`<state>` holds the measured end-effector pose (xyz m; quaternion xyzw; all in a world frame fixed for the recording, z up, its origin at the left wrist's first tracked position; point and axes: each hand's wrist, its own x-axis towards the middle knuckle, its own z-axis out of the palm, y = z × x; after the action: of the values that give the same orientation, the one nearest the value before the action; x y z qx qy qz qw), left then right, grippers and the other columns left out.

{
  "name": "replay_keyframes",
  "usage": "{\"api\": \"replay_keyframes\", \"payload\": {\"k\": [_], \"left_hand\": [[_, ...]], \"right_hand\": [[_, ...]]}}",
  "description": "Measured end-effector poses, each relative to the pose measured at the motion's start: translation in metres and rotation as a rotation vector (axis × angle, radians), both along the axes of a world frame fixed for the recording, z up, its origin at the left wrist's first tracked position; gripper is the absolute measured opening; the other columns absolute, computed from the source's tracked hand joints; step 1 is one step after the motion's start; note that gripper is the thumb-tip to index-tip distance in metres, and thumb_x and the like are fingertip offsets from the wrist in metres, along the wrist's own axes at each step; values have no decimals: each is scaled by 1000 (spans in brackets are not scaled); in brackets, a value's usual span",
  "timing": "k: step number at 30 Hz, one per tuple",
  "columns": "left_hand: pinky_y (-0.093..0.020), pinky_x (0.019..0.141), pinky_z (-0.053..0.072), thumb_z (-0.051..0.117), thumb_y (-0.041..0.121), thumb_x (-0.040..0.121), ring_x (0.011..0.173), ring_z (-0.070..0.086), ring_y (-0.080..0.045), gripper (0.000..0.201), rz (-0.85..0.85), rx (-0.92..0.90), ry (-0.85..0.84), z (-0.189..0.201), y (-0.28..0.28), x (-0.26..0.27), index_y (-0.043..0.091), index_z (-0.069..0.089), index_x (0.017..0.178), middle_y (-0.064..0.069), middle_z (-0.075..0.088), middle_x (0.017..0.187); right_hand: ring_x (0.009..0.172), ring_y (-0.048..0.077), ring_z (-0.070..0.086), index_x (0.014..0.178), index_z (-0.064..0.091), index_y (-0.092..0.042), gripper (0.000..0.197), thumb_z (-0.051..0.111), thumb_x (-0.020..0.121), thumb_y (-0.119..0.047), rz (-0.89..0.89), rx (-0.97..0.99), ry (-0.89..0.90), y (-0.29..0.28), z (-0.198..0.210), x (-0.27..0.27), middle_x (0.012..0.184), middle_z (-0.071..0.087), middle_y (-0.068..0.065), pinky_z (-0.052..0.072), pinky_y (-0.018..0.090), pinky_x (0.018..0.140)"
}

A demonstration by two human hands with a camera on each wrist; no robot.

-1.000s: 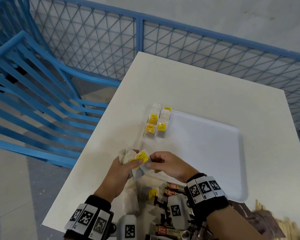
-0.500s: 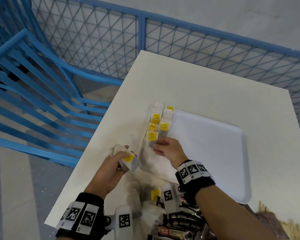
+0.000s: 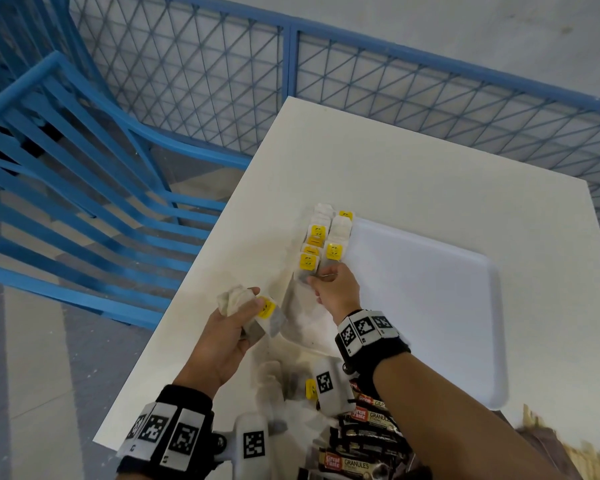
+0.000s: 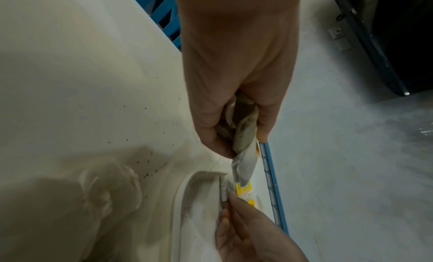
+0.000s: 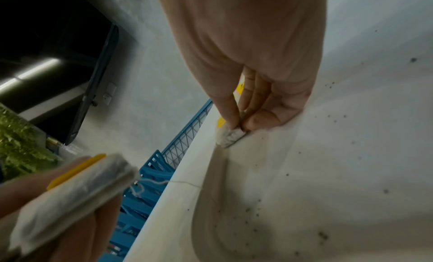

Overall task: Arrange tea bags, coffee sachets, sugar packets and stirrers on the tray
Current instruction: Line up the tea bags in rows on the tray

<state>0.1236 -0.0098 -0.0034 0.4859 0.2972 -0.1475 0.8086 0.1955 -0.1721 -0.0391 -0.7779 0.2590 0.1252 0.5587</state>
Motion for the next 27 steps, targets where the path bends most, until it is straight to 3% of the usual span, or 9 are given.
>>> {"api": "replay_keyframes", "payload": {"k": [2,8,12,16,20,23,27], "left_hand": [[-29,75,51,59,10,89,83,60,-14,16,-6,-2,-9,1,-1,0,15,61,104,-4,63,92],[-21,64,52,58,8,89,79,59,-11,16,-6,-10,-39,4,-3,2,15,61,103,-4,61,90],[-22,65,52,59,8,88,77,61,-9,16,-26,6,-59,6,-6,1,16,60,102,0,63,85],[-20,58,53,61,8,86,68,64,-6,15,-37,16,-78,9,-9,0,15,60,99,3,66,76],[-23,63,55,61,9,86,78,63,-14,17,-43,25,-61,7,-10,-2,14,59,103,-4,63,88],[-22,61,55,60,11,87,77,64,-13,17,-45,-8,-20,6,-12,-2,15,59,103,-4,65,90],[-22,61,57,54,4,90,81,64,-19,15,40,-130,40,4,-7,-2,11,59,102,-9,64,92]], "right_hand": [[76,24,57,73,46,-24,30,75,73,-16,16,-20,-6,1,-1,-2,79,61,4,53,44,81],[68,9,51,88,51,-16,18,68,82,-23,79,-32,-67,-2,7,-7,72,52,-9,41,24,67],[62,10,53,95,58,-16,8,55,92,-23,390,118,-17,-2,25,-19,75,58,-5,39,15,55],[71,7,56,101,63,-15,17,49,96,-23,599,304,55,-10,35,-36,84,63,-7,43,16,61],[77,10,58,99,67,-8,13,63,86,-7,634,331,35,-18,33,-46,86,65,1,48,14,67],[74,9,58,102,64,3,17,62,85,-1,602,341,20,-22,31,-51,85,64,8,50,13,67],[63,6,58,85,63,-10,9,63,84,-1,494,308,1,-31,30,-49,76,63,4,49,13,60]]}}
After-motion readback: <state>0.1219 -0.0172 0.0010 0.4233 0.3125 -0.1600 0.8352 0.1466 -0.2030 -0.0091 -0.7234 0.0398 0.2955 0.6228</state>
